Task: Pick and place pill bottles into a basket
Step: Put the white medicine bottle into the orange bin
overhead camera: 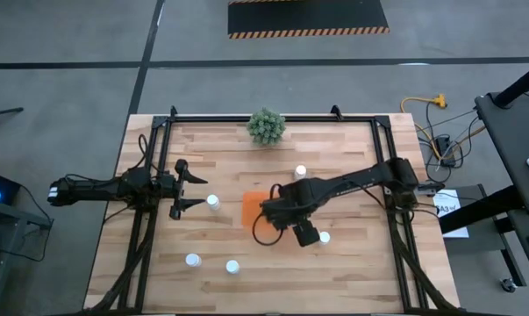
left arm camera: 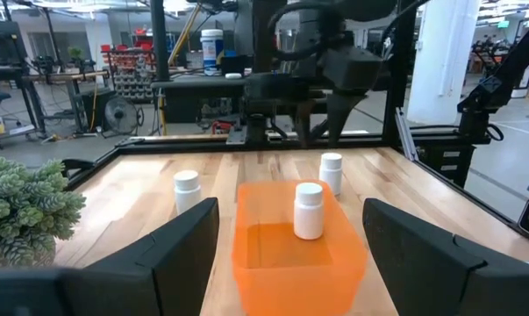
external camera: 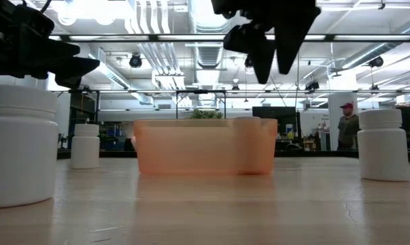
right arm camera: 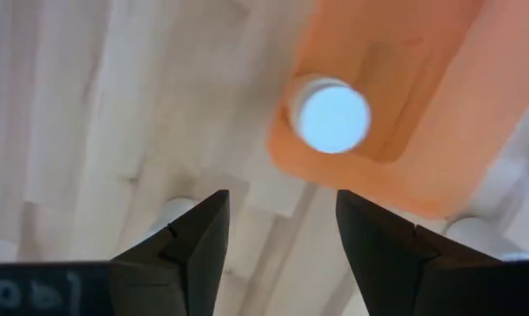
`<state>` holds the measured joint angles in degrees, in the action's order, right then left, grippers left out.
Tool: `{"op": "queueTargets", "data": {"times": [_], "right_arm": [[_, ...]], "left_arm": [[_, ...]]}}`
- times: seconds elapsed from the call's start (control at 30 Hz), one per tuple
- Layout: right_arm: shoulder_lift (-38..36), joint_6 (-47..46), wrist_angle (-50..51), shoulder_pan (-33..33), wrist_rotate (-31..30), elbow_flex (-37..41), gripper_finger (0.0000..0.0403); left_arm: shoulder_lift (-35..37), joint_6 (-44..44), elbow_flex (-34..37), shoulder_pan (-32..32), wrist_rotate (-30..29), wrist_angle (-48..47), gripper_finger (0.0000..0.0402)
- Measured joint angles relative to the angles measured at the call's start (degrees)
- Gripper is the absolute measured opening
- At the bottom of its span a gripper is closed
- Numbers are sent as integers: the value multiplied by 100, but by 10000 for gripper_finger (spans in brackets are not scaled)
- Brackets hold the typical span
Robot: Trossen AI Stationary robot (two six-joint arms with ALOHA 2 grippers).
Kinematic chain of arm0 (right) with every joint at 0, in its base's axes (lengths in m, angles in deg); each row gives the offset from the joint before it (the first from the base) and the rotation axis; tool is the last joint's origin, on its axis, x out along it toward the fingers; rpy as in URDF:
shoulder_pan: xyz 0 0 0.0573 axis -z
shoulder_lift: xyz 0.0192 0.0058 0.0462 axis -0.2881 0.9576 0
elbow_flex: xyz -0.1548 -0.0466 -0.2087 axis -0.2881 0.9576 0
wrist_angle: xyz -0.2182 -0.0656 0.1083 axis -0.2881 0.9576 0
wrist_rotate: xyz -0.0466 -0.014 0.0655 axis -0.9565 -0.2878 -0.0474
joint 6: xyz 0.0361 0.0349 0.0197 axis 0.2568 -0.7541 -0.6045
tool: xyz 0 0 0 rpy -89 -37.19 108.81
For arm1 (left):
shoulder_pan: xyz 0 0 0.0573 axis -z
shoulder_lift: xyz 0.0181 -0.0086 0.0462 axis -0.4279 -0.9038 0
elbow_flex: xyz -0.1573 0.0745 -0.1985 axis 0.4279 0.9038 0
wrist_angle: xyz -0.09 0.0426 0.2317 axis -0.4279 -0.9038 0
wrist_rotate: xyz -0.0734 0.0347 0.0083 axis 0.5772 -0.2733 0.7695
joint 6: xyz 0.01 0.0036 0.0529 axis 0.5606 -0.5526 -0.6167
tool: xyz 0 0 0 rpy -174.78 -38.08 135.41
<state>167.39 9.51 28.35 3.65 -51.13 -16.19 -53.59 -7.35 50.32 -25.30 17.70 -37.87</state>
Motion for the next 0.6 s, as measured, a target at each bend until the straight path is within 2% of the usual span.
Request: {"op": "queueTargets", "data": {"times": [0.4,0.6], "right_arm": [[-68,-476,-40,-817,33,135,201],[-558,-727,-567,-939,32,868,201]], "left_arm": [[0,0,0,0,-2,2,265],[-2,1,-1,2,-1,5,265]]}}
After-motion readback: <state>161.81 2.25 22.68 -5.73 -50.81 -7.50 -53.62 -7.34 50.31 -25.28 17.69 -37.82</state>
